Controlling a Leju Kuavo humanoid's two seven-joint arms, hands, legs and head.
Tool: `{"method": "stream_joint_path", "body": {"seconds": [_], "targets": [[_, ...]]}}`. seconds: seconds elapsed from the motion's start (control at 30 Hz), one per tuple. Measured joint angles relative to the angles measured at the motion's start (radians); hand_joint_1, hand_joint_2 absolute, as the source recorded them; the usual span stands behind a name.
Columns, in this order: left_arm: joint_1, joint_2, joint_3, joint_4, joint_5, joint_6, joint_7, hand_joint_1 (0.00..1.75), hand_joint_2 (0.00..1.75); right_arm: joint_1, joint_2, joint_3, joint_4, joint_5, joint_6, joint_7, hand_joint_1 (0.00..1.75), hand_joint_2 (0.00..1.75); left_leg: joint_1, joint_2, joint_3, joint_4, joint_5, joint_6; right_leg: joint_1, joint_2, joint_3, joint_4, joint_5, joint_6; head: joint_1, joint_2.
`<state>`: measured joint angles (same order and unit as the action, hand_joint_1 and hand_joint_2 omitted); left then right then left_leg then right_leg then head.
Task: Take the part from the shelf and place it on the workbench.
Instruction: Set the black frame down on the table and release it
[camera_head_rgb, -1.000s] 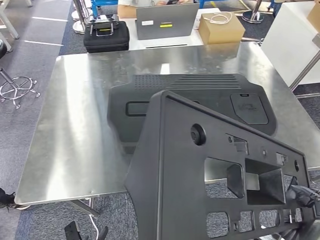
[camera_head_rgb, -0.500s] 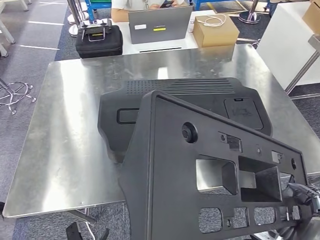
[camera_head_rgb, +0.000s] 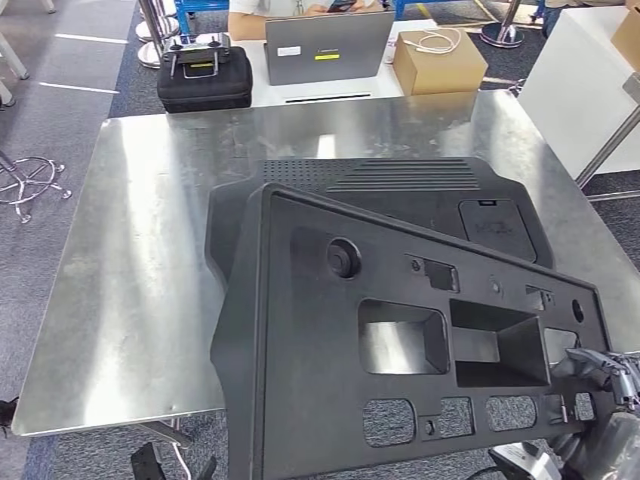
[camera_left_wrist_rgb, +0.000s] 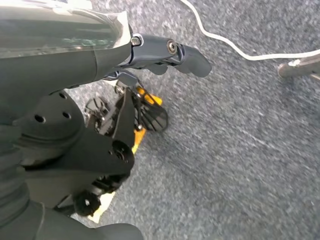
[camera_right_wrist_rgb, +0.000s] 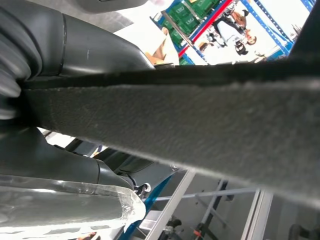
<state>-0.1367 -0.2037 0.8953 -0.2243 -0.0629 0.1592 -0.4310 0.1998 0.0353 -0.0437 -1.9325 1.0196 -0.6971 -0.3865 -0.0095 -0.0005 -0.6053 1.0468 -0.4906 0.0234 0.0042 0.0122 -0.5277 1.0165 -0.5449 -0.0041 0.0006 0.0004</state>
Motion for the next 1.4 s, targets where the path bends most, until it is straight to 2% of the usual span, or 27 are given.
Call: {"method": "stream_joint_path", "body": {"seconds": [0.13, 0.3, 0.37, 0.43, 0.73, 1.03, 1.4], "targets": [[-0.002, 0.000, -0.005, 0.000, 0.000, 0.014, 0.010, 0.00, 1.75, -0.022, -0.036, 0.023, 0.010, 0.019, 0.000, 0.030, 1.75, 1.75, 0.001, 0.000, 0.000, 0.000, 0.000, 0.001, 0.000, 0.000, 0.000, 0.000, 0.000, 0.001, 0.000, 0.000], [-0.002, 0.000, -0.007, 0.000, 0.000, 0.016, 0.011, 0.00, 1.75, -0.031, -0.051, 0.033, 0.015, 0.025, 0.002, 0.039, 1.75, 1.75, 0.001, 0.000, 0.000, 0.000, 0.000, 0.000, 0.000, 0.000, 0.000, 0.000, 0.000, 0.001, 0.000, 0.000], [-0.006, 0.000, -0.010, 0.000, 0.000, 0.016, 0.016, 0.00, 1.75, -0.068, -0.086, 0.057, 0.032, 0.042, 0.018, 0.064, 1.75, 1.75, 0.003, 0.000, 0.001, 0.000, 0.001, 0.000, 0.001, 0.000, 0.000, 0.000, 0.001, 0.001, 0.000, 0.000], [-0.010, 0.000, -0.013, 0.000, 0.000, 0.015, 0.022, 0.00, 1.75, -0.118, -0.124, 0.084, 0.052, 0.064, 0.040, 0.096, 1.75, 1.75, 0.003, 0.000, 0.001, 0.000, 0.001, 0.000, 0.002, 0.000, 0.001, 0.000, 0.001, 0.001, 0.000, 0.000], [-0.023, 0.000, -0.035, 0.000, 0.000, -0.026, 0.023, 0.00, 1.75, -0.314, -0.200, 0.158, 0.152, 0.165, 0.112, 0.220, 1.75, 1.75, 0.004, 0.000, 0.001, 0.000, 0.001, 0.000, 0.003, 0.000, 0.001, 0.001, 0.001, 0.001, 0.000, 0.000], [-0.035, -0.002, -0.060, 0.000, 0.000, -0.042, 0.038, 0.00, 1.75, -0.579, -0.248, 0.237, 0.317, 0.266, 0.232, 0.343, 1.75, 1.75, 0.003, 0.000, 0.000, 0.000, 0.002, 0.000, 0.003, 0.000, 0.000, 0.001, 0.001, 0.001, 0.000, 0.000], [-0.042, -0.003, -0.087, 0.000, 0.000, -0.054, 0.053, 0.00, 1.75, -0.855, -0.295, 0.292, 0.547, 0.305, 0.326, 0.423, 1.75, 1.75, 0.004, 0.000, -0.001, 0.000, 0.002, 0.000, 0.003, 0.000, 0.000, 0.001, 0.001, 0.002, 0.000, 0.000]]}}
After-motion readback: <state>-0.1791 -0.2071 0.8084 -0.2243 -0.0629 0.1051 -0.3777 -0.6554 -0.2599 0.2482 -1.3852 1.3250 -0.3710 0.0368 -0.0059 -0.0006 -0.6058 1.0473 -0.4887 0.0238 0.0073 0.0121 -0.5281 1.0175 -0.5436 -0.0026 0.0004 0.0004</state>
